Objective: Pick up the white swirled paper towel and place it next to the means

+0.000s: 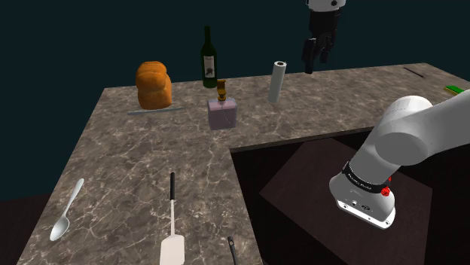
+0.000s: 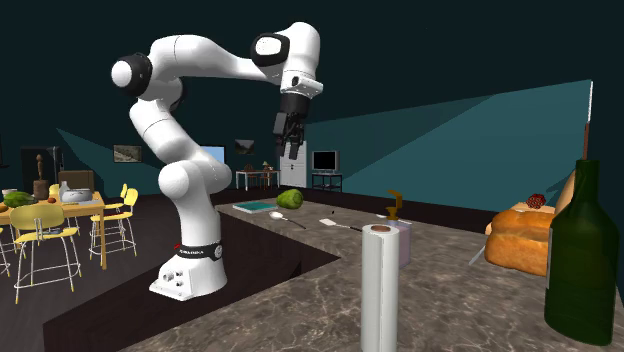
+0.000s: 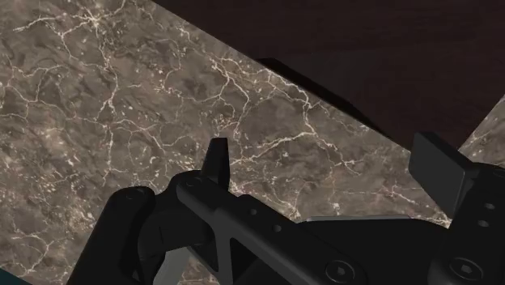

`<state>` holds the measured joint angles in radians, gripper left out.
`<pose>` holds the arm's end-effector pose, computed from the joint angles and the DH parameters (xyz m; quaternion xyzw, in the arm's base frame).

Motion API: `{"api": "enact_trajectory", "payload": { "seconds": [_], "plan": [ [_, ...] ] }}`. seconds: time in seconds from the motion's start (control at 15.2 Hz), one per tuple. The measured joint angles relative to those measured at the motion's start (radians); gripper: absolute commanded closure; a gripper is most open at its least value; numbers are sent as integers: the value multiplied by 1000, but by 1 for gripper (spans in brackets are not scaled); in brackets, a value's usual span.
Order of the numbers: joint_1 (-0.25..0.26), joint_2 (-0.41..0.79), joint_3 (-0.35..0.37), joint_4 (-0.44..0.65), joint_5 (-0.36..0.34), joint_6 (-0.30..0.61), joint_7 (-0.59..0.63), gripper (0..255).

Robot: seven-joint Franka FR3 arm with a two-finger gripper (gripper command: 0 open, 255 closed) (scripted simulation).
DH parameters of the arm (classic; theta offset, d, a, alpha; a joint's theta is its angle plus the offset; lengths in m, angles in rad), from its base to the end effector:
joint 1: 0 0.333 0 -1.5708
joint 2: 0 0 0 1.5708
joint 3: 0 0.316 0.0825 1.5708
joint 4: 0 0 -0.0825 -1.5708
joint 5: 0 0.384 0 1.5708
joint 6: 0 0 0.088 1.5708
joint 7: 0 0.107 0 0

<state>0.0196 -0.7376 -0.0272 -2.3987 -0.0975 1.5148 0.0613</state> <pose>0.3100 -0.0150 0.5514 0.9961 -0.0293 -0.0718 0.0418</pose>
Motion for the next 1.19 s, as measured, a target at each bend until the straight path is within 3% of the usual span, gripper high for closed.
{"api": "enact_trajectory", "payload": {
  "seconds": [0.2,0.73,1.19],
  "plan": [
    [-2,19,-26,1,-19,27,-41,0],
    [0,217,-180,64,-90,225,-291,0],
    [16,450,-304,200,-71,375,-535,0]
  ]
}}
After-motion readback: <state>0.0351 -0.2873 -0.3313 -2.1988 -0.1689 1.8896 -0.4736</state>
